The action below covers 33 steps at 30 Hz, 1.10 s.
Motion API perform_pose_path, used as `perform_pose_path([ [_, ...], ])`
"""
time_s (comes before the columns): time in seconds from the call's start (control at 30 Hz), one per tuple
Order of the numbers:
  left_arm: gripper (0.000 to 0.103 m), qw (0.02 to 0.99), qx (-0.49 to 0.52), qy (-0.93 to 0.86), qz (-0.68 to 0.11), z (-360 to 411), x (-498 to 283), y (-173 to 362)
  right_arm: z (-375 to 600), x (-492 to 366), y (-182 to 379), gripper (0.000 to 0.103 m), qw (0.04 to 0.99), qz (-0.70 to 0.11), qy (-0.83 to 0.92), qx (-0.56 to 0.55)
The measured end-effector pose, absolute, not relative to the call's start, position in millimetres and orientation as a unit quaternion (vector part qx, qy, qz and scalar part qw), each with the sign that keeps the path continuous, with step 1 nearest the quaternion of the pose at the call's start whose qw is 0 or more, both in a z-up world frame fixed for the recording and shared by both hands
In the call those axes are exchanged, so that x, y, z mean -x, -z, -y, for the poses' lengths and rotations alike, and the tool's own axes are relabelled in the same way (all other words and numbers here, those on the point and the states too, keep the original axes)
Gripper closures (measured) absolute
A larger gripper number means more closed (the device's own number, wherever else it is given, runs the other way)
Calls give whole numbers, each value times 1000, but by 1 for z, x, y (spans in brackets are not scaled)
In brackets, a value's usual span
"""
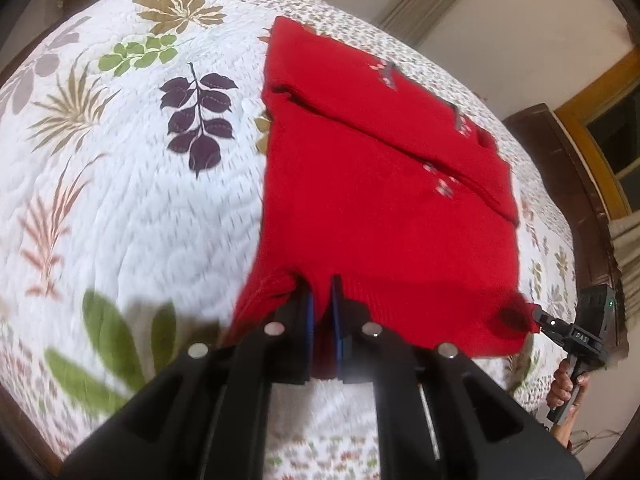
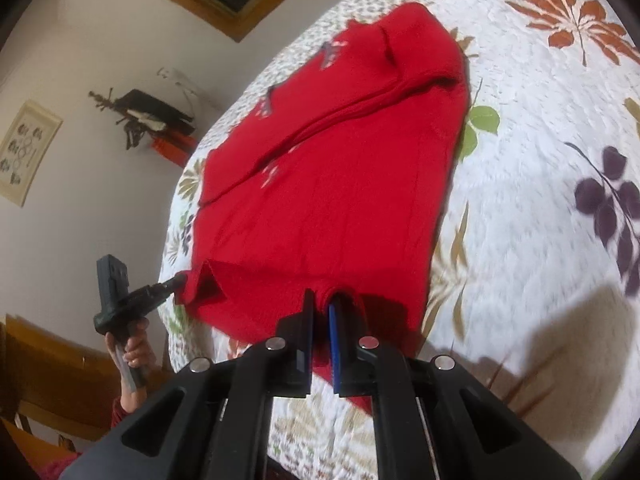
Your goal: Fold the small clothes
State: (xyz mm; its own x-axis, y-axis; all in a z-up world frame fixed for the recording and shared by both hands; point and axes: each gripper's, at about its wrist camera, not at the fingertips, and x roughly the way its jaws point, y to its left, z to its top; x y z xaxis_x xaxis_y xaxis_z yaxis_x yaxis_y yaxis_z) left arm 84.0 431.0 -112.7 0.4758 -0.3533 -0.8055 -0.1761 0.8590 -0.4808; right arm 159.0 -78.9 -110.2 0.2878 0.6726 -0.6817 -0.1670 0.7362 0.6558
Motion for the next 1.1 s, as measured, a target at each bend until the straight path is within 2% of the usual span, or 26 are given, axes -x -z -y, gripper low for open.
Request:
perform_pose_path([
  [0.13,96,807,271,48,-523,-436,-105,129,82,-180,128,96,754,-550,-262,-247],
  [0.2,96,802,273,47,-530,-436,-113,137,82,-185,135,91,749,-559,-256,-246],
  [0.3,91,793,283,58,-536,-439,-117,139,89,-188,137,87,740,-561,-261,-265],
  [0.37,84,785,303,69,-536,-448,-117,134,96,-187,132,81,744,-553,-261,-271],
  [0.4,72,785,311,73,-531,-453,-116,131,99,-186,128,63,752,-546,-256,-267],
  [0.43,66,788,318,72,-522,-458,-114,126,105,-184,120,44,767,-534,-243,-259],
  [0.5,38,815,303,43,-491,-469,-107,107,111,-181,110,43,783,-520,-236,-248],
  [0.7,38,848,236,40,-472,-466,-109,81,100,-179,86,43,806,-503,-256,-178],
  [0.93,36,865,107,64,-486,-422,-126,84,62,-188,86,43,804,-511,-293,-78],
  [1.1,33,865,30,81,-494,-394,-139,94,43,-195,100,36,798,-525,-293,-21],
])
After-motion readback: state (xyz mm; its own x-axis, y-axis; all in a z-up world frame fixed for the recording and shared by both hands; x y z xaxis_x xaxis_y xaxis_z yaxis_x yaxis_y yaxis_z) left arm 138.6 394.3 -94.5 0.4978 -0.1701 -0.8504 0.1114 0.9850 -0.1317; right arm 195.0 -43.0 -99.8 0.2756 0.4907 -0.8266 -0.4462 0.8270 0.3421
